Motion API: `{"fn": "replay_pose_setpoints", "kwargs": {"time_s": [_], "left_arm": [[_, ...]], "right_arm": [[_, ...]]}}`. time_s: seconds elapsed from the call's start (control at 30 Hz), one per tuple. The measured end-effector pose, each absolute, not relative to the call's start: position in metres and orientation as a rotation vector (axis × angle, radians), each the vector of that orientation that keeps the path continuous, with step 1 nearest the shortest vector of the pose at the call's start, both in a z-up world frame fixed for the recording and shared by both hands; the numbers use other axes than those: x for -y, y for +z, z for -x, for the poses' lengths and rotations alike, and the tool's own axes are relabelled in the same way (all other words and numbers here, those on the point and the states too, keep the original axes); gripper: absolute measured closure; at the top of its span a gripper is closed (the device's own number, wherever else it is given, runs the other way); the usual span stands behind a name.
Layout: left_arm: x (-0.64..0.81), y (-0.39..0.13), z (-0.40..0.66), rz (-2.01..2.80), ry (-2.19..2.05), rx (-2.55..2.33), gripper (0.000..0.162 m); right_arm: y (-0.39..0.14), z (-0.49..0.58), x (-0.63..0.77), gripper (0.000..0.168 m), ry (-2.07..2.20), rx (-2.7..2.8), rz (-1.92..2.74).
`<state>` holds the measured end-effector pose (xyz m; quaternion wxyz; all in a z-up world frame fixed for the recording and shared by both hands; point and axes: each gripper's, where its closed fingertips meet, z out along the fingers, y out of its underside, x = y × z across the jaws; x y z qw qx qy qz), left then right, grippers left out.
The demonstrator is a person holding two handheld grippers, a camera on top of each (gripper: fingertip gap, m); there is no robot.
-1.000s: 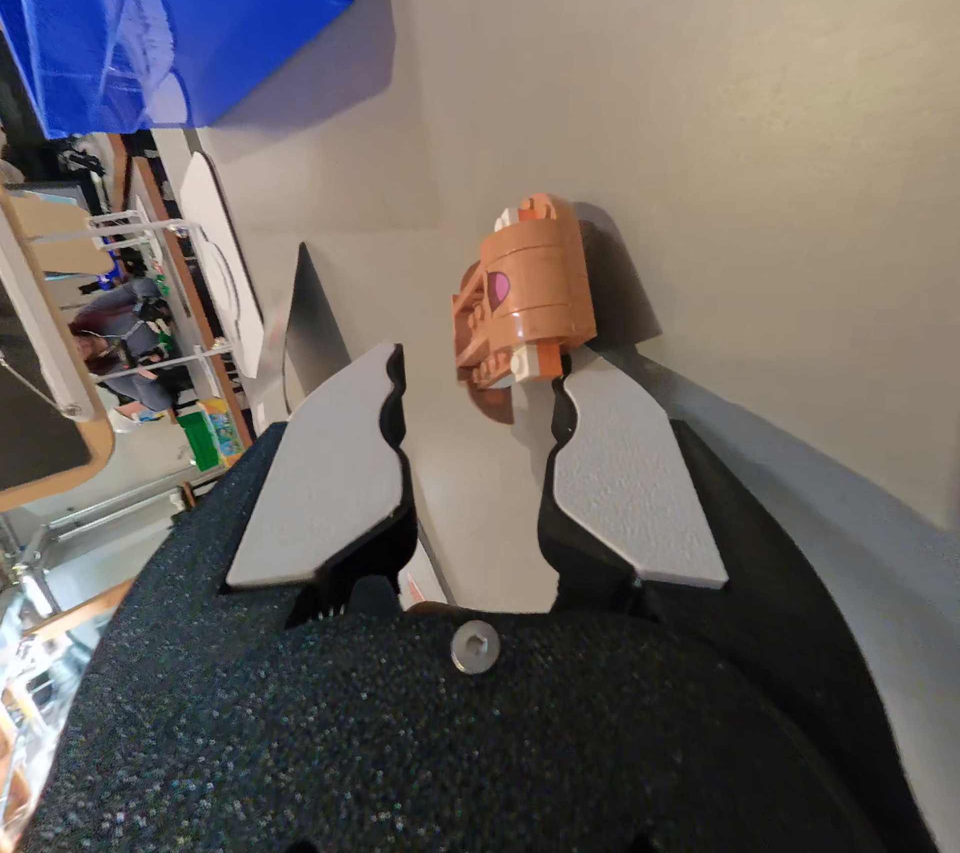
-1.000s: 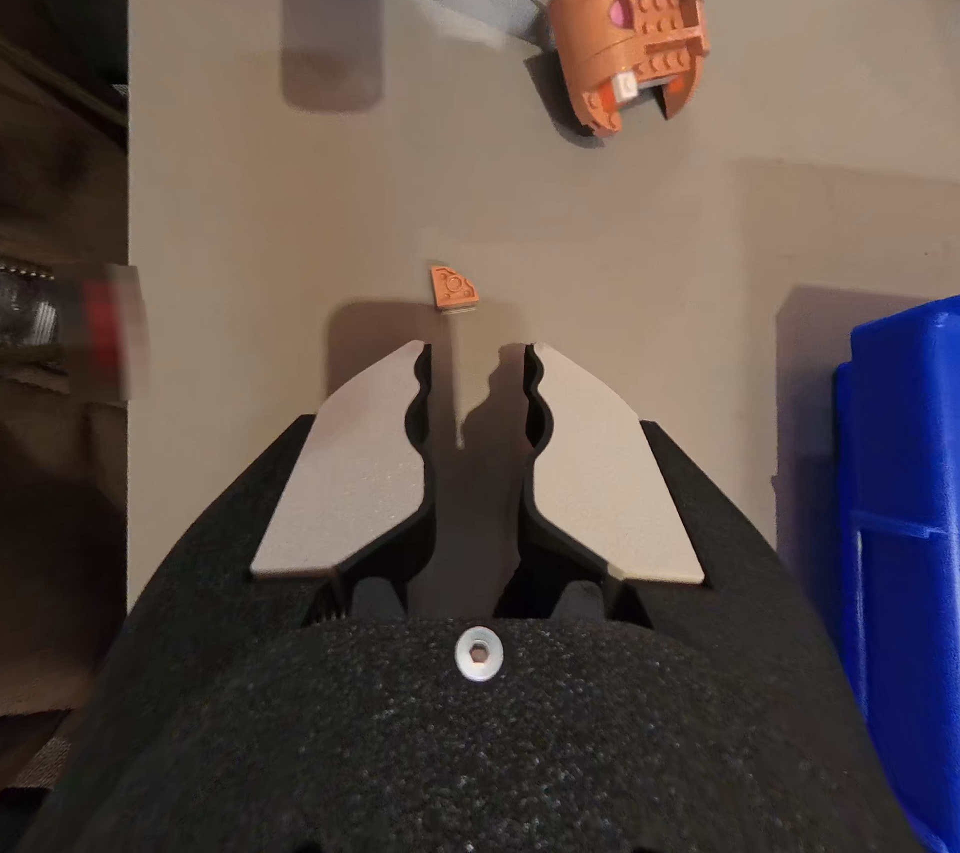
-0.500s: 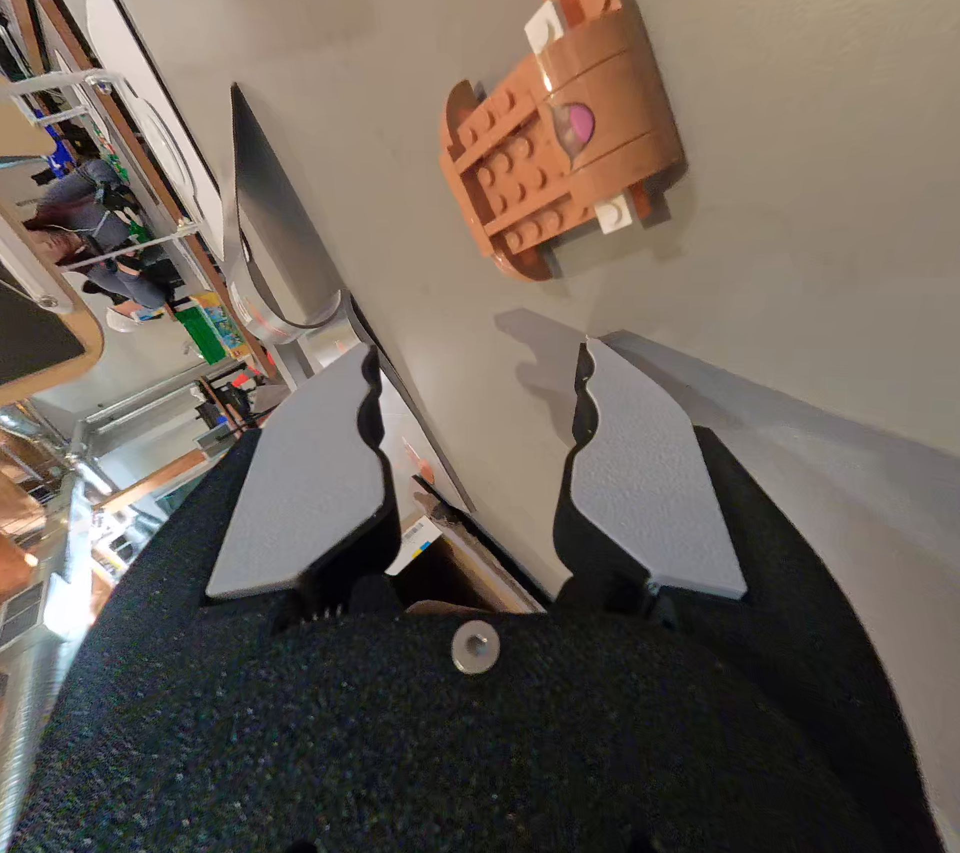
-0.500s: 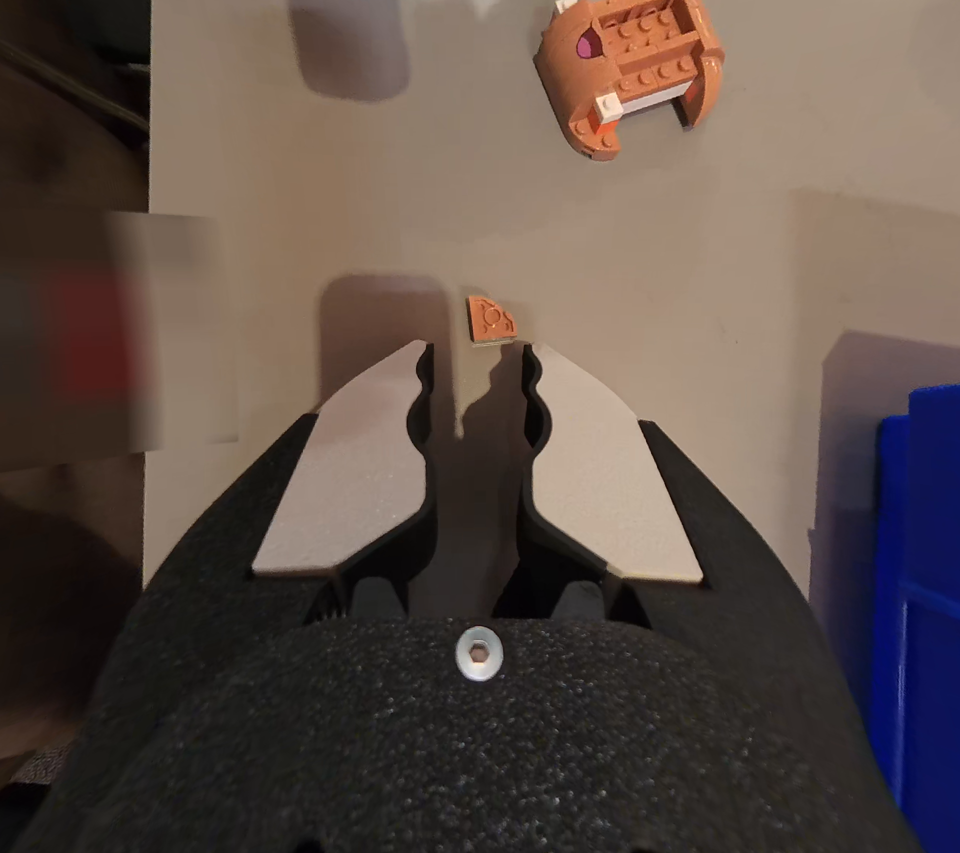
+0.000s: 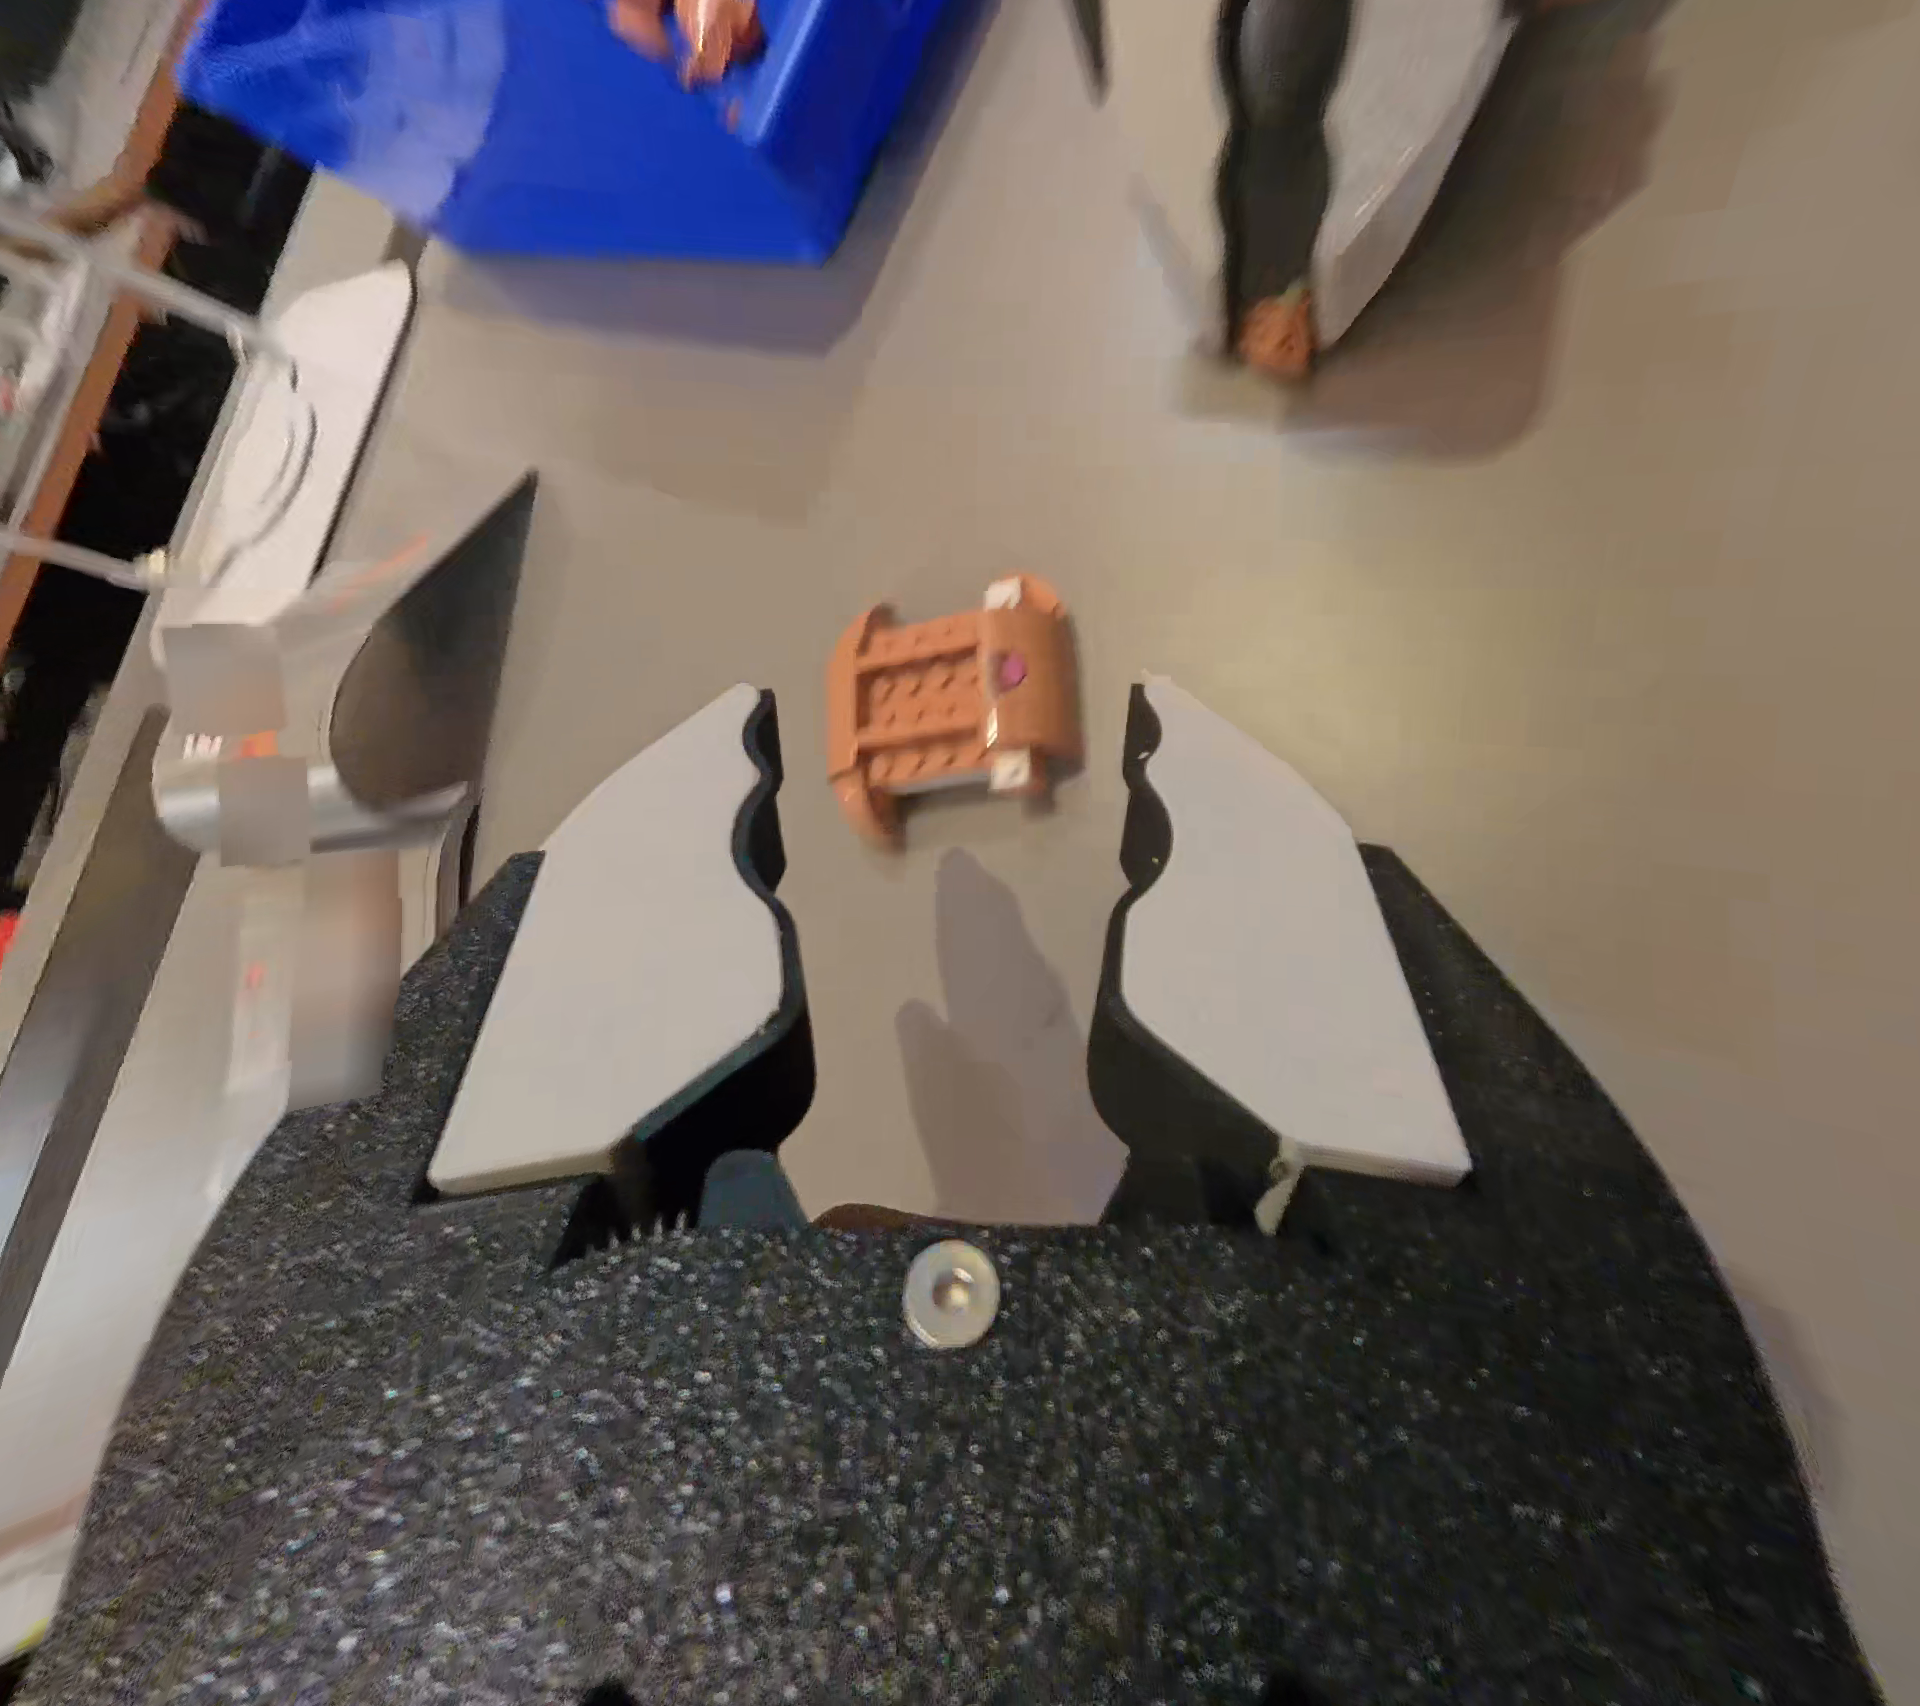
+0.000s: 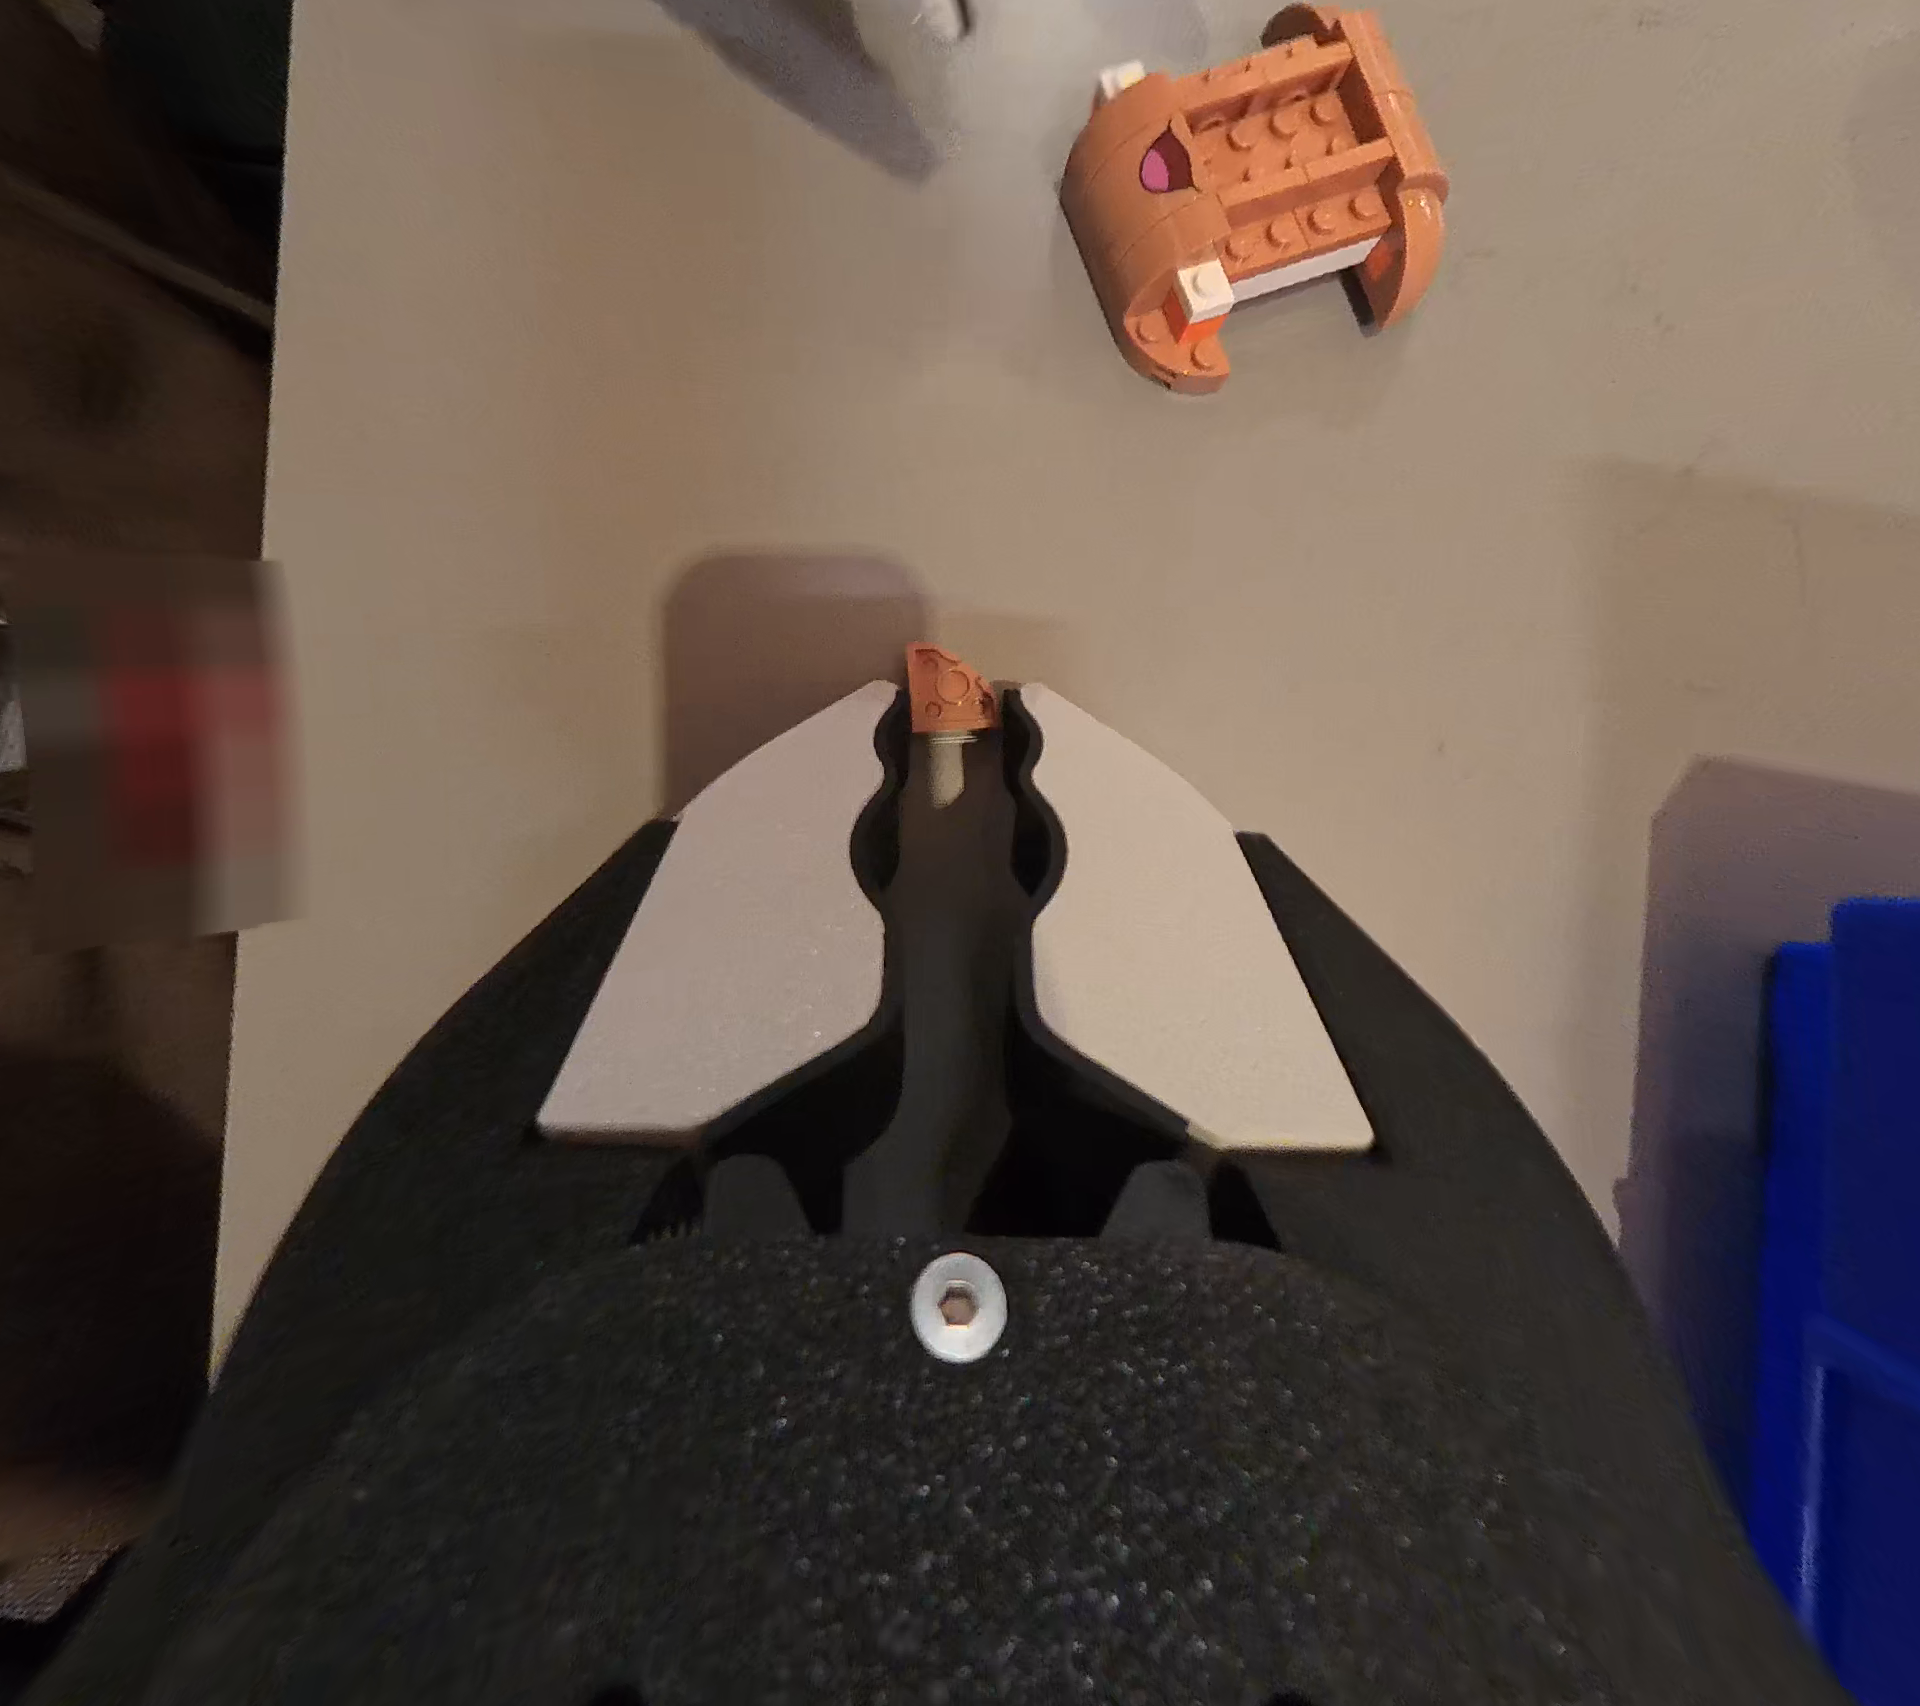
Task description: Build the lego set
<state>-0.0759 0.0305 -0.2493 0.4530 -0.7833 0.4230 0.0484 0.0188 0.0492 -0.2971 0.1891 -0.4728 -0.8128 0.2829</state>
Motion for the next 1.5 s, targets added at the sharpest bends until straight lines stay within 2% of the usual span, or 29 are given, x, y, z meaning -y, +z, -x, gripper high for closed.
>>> {"fn": "replay_pose_setpoints", "kwargs": {"time_s": [0.1,0.23,0.33,0.5,0.57,0.63,0.7,0.77,0.93,1.2,1.37,1.5], "left_arm": [[-0.024,-0.239,0.047,1.731,0.049,-1.107,0.103],[-0.021,-0.227,0.025,1.469,0.046,-1.185,0.121],[-0.016,-0.221,0.011,1.332,0.033,-1.236,0.125],[-0.010,-0.219,0.000,1.239,0.035,-1.281,0.126],[-0.006,-0.218,-0.004,1.206,0.035,-1.290,0.132],[-0.006,-0.216,-0.005,1.190,0.041,-1.280,0.145],[-0.006,-0.216,-0.004,1.207,0.030,-1.264,0.150],[-0.009,-0.216,-0.001,1.266,-0.006,-1.223,0.152],[-0.009,-0.212,0.007,1.515,-0.334,-1.022,0.154],[0.005,-0.199,0.007,1.757,-1.222,-0.589,0.154],[0.004,-0.211,0.004,1.827,-1.356,-0.511,0.154],[0.004,-0.215,0.004,1.844,-1.394,-0.486,0.154]], "right_arm": [[-0.285,-0.014,-0.037,0.152,1.018,2.243,1.368],[-0.253,-0.007,-0.020,0.152,1.491,2.132,1.453],[-0.232,-0.005,-0.010,0.152,1.769,2.069,1.469],[-0.219,-0.002,0.005,0.152,1.977,2.052,1.448],[-0.216,0.001,0.008,0.152,2.034,2.034,1.448],[-0.213,0.003,0.011,0.152,2.094,2.013,1.450],[-0.213,0.004,0.011,0.152,2.120,1.993,1.451],[-0.214,0.007,0.007,0.150,2.102,1.971,1.453],[-0.218,0.016,-0.014,0.129,1.739,1.945,1.255],[-0.216,0.017,-0.010,0.127,0.961,2.013,0.532],[-0.216,0.020,0.003,0.123,0.831,1.996,0.338],[-0.216,0.023,0.005,0.129,0.819,1.993,0.310]]}}
